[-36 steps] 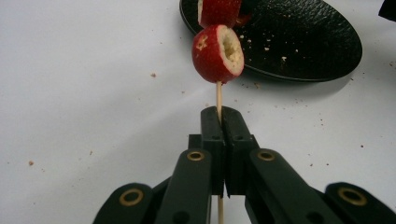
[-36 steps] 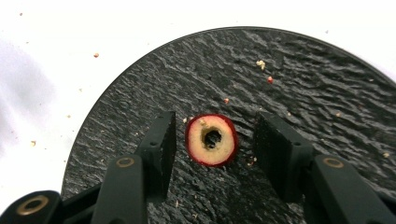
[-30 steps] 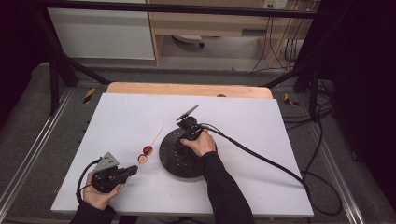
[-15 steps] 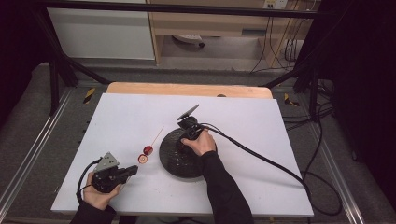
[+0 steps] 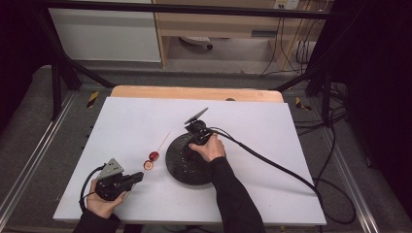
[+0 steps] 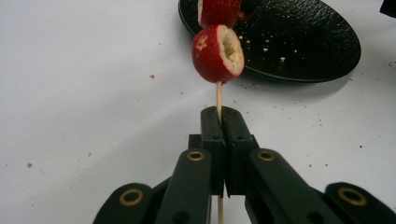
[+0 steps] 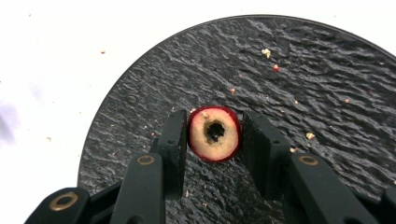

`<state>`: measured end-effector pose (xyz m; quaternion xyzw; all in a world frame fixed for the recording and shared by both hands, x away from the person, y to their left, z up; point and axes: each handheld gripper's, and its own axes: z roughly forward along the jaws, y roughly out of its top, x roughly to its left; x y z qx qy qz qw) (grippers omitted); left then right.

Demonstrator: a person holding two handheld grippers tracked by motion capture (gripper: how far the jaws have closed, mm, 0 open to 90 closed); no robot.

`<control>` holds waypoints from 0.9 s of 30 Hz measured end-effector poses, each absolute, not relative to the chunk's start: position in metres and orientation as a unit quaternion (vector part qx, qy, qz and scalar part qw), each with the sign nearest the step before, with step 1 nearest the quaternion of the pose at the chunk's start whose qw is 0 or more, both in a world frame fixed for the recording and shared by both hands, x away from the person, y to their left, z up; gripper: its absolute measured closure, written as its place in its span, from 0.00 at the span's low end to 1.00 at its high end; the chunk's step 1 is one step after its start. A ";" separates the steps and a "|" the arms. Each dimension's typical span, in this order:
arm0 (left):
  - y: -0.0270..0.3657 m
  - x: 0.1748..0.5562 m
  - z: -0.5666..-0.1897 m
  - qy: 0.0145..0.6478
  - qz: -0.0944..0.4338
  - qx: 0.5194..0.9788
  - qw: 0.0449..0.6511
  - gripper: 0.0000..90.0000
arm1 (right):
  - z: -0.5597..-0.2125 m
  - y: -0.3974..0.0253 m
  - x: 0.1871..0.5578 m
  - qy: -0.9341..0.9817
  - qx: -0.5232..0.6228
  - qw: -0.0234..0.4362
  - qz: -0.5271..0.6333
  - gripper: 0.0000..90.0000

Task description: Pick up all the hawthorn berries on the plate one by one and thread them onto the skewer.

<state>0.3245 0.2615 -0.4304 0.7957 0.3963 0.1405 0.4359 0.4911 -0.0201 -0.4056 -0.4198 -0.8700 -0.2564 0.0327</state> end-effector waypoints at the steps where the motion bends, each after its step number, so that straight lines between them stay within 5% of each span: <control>1: 0.261 0.324 -0.430 0.396 0.141 0.796 0.436 0.98 | -0.405 -0.021 0.491 -0.871 -0.418 0.031 -0.257 0.69; 27: 0.258 0.321 -0.429 0.392 0.144 0.795 0.439 0.98 | -0.380 -0.046 0.466 -0.843 -0.421 0.025 -0.334 0.69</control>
